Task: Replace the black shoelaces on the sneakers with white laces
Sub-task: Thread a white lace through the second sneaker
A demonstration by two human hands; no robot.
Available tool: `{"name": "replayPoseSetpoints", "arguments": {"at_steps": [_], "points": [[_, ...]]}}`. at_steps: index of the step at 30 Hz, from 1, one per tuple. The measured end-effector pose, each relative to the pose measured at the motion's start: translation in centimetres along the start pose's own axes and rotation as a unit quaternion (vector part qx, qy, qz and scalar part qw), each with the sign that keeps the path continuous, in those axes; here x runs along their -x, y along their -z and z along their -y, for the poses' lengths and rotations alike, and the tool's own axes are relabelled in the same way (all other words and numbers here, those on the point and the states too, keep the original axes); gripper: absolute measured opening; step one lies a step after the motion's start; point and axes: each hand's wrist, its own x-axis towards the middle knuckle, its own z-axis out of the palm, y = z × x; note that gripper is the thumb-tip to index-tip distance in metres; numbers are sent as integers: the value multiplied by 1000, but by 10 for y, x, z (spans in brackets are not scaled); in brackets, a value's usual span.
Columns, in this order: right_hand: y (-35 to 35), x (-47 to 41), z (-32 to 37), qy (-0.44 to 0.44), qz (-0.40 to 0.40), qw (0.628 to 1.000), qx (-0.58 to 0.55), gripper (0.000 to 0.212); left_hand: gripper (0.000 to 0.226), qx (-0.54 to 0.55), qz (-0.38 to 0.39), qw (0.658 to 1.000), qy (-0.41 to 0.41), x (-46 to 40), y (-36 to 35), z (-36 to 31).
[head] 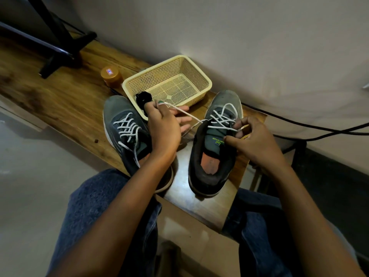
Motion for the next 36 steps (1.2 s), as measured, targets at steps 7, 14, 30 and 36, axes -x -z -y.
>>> {"name": "replayPoseSetpoints", "arguments": {"at_steps": [7,14,30,36], "points": [[0,0,0,10,10,1000,-7,28,10,-74,-61,993,-62,-3,2,7],[-1,1,1,15,0,1000,12,38,19,-347,24,905,-244,-5,5,14],[-1,4,5,9,-9,1000,-2,50,27,-133,120,981,-79,-1,3,4],[-2,9,15,68,-171,973,-142,14,34,75,257,962,58,4,0,-12]]}}
